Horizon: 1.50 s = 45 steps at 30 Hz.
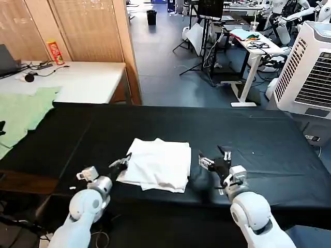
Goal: Fold and organize the clothes.
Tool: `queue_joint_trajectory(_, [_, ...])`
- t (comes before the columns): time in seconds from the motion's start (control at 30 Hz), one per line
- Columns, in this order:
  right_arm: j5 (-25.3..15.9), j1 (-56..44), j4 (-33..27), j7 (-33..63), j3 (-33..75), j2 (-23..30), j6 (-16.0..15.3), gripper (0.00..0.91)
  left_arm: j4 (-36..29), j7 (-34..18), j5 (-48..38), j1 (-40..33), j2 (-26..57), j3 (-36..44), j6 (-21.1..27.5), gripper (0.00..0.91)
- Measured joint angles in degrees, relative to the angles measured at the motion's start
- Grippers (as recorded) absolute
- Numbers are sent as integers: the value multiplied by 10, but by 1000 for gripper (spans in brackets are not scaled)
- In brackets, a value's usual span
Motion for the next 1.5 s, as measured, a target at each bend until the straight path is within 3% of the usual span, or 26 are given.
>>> queue_joint_trajectory(0.3, [-15, -10, 4, -3, -2, 6, 5, 878, -58, -33, 65, 14, 60, -19, 47, 0])
queue_joint_trajectory(0.87, [-9, 1, -1, -8, -10, 12, 16, 878, -182, -51, 168, 55, 287, -149, 101, 0])
queue_joint_trajectory(1.07, [-12, -10, -3, -8, -4, 16, 17, 878, -256, -92, 135, 48, 281, -128, 135, 0])
queue_joint_trajectory(1.17, [-16, -19, -3, -9, 1, 18, 18, 878, -279, -103, 103, 41, 252, -86, 117, 0])
queue_joint_trajectory(1.3, [-12, -31, -1, -11, 3, 23, 17, 878, -270, -98, 138, 18, 188, 6, 84, 0])
queue_joint_trajectory(1.33, [-10, -33, 1, -13, 3, 23, 16, 878, -259, -97, 149, 10, 168, 29, 73, 215])
queue_joint_trajectory(1.37, [-7, -35, 2, -13, 3, 23, 15, 878, -247, -96, 161, 3, 147, 52, 66, 878])
queue_joint_trajectory(1.5, [27, -46, 10, -13, -3, 11, 2, 878, -197, -71, 208, -10, 68, 131, 46, 878])
